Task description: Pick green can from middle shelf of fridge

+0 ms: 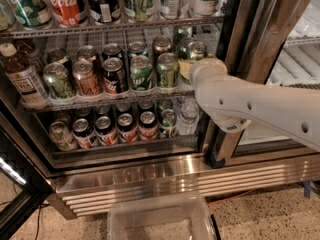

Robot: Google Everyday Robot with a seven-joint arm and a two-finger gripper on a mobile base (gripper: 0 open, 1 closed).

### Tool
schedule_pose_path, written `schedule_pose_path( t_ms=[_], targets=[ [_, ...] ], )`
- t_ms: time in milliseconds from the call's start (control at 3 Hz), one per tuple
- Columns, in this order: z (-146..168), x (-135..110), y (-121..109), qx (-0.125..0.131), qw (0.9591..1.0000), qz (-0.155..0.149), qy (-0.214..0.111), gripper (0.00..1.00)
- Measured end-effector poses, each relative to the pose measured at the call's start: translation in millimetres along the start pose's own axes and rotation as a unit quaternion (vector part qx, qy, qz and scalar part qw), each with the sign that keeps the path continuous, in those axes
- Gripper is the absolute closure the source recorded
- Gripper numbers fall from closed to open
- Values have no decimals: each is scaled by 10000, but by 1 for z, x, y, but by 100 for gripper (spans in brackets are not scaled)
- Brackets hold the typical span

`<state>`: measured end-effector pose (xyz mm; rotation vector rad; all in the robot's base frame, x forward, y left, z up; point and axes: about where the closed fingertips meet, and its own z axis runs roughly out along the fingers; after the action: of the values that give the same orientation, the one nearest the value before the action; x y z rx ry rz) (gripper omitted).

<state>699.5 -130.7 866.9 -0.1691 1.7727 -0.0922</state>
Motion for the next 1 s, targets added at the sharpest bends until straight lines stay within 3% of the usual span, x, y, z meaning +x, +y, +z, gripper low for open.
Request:
schedule_pose_path(
  t_ms=[667, 1000],
  targets=[
    [-15, -8, 1, -156, 9999, 14, -73, 100],
    [-30, -22, 3, -486, 9987, -25, -159, 100]
  ],
)
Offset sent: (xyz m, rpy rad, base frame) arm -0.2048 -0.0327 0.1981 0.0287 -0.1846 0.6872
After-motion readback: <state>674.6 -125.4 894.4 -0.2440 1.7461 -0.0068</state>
